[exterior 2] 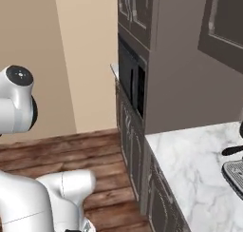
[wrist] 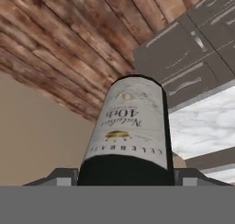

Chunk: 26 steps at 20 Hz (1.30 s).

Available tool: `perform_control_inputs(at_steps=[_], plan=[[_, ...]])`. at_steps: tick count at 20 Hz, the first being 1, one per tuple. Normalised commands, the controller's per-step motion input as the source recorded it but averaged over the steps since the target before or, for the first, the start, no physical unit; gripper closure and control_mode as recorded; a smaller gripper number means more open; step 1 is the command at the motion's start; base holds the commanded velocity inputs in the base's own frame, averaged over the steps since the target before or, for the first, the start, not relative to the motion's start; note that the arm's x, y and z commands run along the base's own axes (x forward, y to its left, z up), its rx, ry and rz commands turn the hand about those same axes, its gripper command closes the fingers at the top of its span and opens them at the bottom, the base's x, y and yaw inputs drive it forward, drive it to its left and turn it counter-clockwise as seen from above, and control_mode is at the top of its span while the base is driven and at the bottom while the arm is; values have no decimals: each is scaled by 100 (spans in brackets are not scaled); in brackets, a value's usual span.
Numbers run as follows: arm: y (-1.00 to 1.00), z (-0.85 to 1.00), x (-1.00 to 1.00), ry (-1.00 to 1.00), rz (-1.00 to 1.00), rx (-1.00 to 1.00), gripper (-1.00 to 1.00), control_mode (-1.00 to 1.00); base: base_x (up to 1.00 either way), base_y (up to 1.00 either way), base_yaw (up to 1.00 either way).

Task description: There is a wine glass and glass cup on the dining counter. Place the wine bottle next to the wine glass and the juice bottle next to the glass cup.

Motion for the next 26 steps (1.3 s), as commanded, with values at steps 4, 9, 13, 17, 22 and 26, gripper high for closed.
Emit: perform_control_inputs(at_steps=[4, 9, 13, 17, 22, 26], plan=[[0, 0, 0, 0, 0, 0, 100, 100, 100, 10, 23], [0, 0, 0, 0, 0, 0, 100, 100, 100, 1, 30], [0, 0, 0, 0, 0, 0, 100, 100, 79, 0, 48], [0, 0, 0, 0, 0, 0, 100, 100, 66, 11, 55], [0, 0, 0, 0, 0, 0, 100, 100, 83, 20, 42], [0, 0, 0, 0, 0, 0, 100, 100, 90, 0, 39]])
